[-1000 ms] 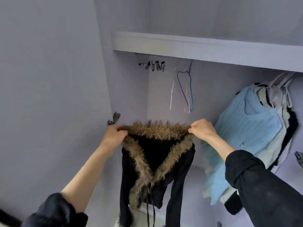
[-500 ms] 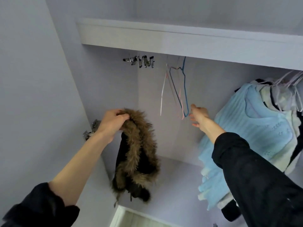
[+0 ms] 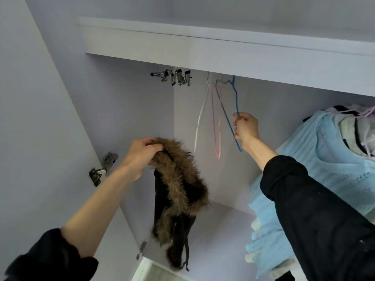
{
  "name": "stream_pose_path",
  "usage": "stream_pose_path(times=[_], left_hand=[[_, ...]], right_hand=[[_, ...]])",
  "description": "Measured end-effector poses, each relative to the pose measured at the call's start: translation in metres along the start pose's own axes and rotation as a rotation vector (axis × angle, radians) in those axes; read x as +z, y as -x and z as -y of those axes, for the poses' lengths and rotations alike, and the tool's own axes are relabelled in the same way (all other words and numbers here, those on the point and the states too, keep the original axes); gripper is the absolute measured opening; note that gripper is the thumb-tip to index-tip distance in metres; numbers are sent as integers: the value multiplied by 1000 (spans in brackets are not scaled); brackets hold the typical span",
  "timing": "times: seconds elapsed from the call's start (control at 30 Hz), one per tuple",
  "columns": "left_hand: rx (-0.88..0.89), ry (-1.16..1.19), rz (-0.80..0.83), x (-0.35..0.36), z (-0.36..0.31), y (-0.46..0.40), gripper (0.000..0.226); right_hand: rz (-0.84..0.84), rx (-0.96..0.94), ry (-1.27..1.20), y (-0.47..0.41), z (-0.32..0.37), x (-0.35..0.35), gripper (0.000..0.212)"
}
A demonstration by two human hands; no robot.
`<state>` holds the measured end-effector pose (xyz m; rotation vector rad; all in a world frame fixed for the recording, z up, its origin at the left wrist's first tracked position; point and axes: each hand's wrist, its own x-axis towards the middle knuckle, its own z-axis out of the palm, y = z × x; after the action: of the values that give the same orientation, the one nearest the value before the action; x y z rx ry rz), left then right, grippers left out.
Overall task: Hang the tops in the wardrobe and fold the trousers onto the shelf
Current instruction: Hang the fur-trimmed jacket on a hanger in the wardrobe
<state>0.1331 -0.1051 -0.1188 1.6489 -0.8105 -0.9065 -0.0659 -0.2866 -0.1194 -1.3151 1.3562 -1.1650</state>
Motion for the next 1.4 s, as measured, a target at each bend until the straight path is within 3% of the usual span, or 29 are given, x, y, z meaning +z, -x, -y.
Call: stream_pose_path(times=[0.1, 0.23, 0.4, 0.5, 0.57, 0.63, 0.8, 1.03, 1.13, 1.27, 1.33, 1.4], left_hand=[[-20, 43, 0, 4, 1, 1, 18], [-38, 17, 34, 10, 9, 3, 17], [-50, -47, 62, 18, 22, 7, 18], [-86, -61, 70, 30, 28, 12, 20], [-103, -56, 61, 36, 30, 15, 21], [-118, -55, 64, 41, 33, 16, 21], [-177, -66, 83, 51, 40, 19, 22], [-333, -20, 78, 59, 54, 34, 23], [-323, 27, 55, 58, 56, 38, 33], [-263, 9, 31, 63, 49, 43, 31], [-218, -51, 56, 67, 44, 46, 26], [-171, -113, 106, 72, 38, 51, 23]], right_hand=[[-75, -69, 1, 2, -6, -10, 21], [-167, 41, 59, 15, -35, -30, 21], [-234, 150, 306, 51, -80, -61, 43], [-352, 82, 136, 73, -109, -79, 49], [-315, 30, -3, 82, -117, -89, 53], [-254, 42, -103, 83, -111, -99, 39], [-308, 184, -340, 80, -106, -120, 28], [-212, 383, -235, 100, -136, -125, 41], [-163, 455, -462, 105, -139, -131, 41], [36, 488, -841, 105, -123, -123, 40], [109, 503, -925, 107, -113, -112, 53], [151, 496, -960, 112, -105, -100, 51]])
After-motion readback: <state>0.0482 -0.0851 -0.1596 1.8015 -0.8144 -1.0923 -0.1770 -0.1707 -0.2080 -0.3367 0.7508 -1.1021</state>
